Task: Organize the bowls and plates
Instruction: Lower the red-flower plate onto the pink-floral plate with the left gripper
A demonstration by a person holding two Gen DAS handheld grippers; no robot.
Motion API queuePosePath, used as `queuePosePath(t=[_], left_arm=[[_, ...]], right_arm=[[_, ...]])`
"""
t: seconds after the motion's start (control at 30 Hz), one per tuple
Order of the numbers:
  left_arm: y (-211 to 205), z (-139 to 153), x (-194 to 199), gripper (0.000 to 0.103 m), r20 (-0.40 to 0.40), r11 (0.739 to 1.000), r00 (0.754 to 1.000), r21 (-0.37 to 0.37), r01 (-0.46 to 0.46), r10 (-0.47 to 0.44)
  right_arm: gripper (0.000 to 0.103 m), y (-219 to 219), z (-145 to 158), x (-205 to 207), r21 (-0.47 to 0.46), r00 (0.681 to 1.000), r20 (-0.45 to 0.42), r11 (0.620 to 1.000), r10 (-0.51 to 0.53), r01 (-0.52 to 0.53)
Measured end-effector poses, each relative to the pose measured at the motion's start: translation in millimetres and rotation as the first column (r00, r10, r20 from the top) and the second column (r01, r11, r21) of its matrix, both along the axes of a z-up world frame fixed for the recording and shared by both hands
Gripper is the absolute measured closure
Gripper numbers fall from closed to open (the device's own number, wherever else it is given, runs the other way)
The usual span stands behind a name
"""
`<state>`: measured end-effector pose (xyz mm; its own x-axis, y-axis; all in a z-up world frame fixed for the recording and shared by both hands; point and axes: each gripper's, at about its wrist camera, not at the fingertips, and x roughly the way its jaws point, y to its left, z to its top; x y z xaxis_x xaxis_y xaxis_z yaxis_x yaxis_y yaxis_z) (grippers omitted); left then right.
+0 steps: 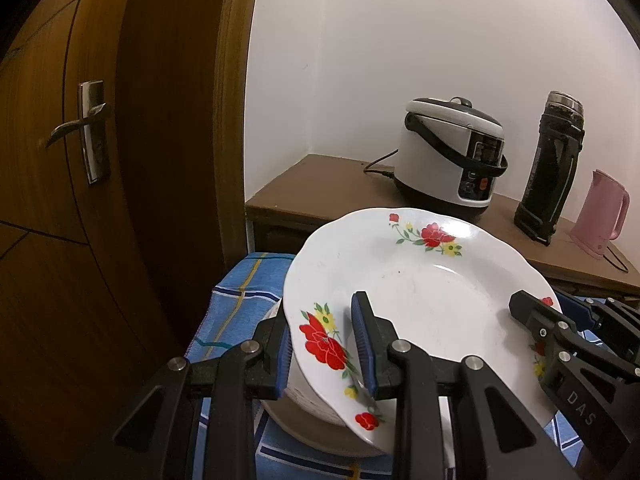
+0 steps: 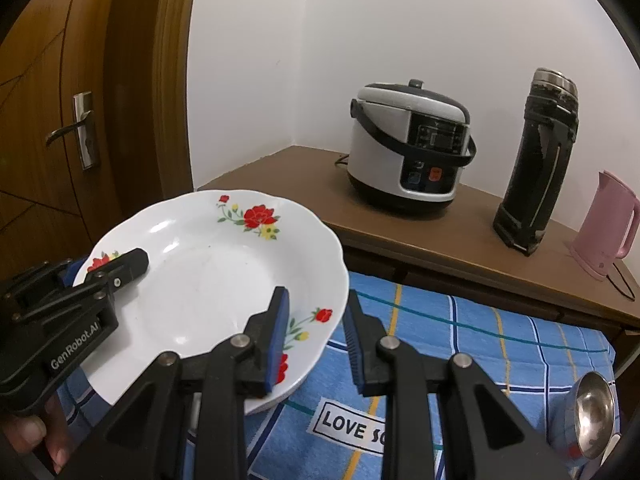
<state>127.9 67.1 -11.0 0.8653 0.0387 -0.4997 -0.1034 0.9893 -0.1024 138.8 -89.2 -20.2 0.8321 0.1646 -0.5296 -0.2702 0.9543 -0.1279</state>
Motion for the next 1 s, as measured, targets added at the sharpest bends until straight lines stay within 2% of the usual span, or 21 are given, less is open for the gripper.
queuePosePath(t=[0.7,1.0], left_arm=[[10.0,-7.9,12.1,0.073,0.001,1.0,1.0,-0.007,-0.021,0.021],[17.6,-19.7,24.2,0.072,-0.008,0.999,0.999,0.0,-0.034,0.034]], right_arm=[[0.076,14.0,-11.7,13.5,-0.004,1.0,-0.013,1.0,0.004,-0.004],[0.076,21.0,-20.7,23.9,-0.013,1.0,-0.017,1.0,-0.004,0.004]])
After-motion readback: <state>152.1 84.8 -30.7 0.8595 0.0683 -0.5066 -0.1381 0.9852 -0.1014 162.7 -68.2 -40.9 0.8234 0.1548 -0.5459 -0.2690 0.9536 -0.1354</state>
